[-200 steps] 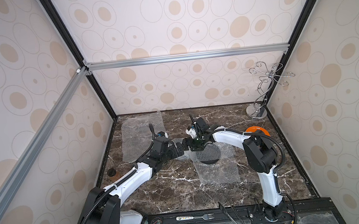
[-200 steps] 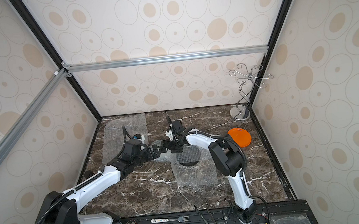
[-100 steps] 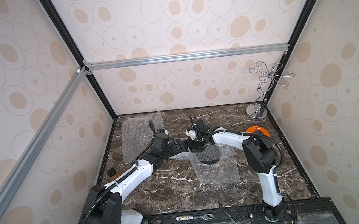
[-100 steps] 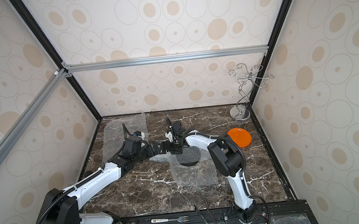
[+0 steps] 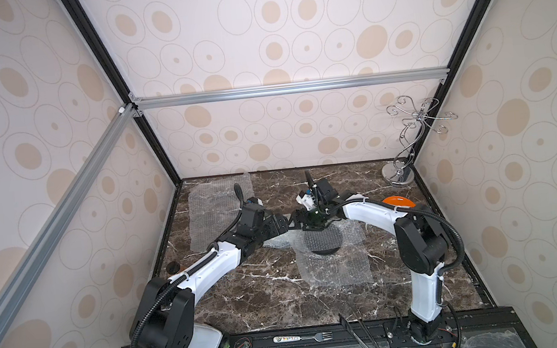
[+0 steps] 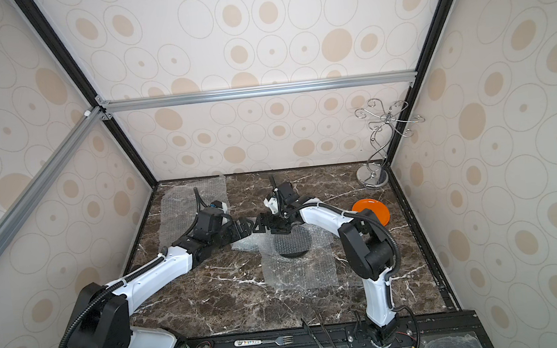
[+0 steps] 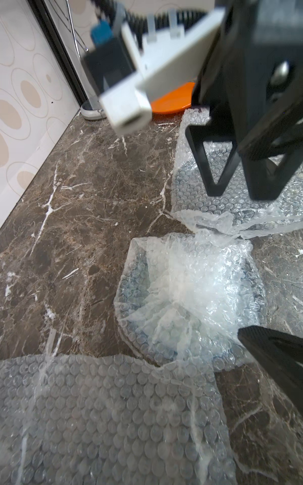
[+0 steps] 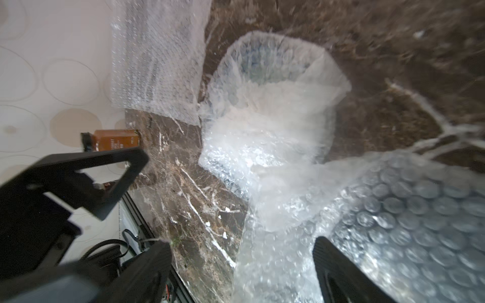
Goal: Unpack dinner plates from bubble wrap
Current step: Unwrap the bubble wrap at the center of the board.
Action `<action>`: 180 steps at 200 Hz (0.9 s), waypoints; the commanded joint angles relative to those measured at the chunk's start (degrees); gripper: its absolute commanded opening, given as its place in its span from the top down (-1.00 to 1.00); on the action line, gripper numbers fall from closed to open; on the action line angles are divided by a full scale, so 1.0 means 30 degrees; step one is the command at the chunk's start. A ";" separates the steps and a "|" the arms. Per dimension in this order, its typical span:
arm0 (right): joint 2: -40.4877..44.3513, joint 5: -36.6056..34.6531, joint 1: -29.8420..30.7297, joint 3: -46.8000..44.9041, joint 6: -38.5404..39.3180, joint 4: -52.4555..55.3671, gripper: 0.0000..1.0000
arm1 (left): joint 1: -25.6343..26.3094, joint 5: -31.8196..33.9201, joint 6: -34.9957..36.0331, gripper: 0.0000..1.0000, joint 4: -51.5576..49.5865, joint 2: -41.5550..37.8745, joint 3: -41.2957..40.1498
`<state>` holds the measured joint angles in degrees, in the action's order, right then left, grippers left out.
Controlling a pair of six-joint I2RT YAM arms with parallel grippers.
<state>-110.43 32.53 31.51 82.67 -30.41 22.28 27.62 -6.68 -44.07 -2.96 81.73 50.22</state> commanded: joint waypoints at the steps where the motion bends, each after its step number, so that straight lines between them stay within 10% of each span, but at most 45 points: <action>1: 0.0930 0.0505 -0.0855 -0.0765 0.0327 0.0519 -0.76 | -0.0123 -0.0220 0.0415 -0.99 0.0195 0.0160 0.1030; 180: 0.6020 0.0947 -0.5673 -0.6541 0.0741 0.1968 -0.75 | 0.3641 0.2320 0.4430 -0.99 -0.2806 0.4913 0.8339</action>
<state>-95.29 35.20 15.59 64.51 -29.65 25.36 36.91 -0.91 -34.17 -9.23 93.69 70.13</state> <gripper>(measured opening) 0.876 0.996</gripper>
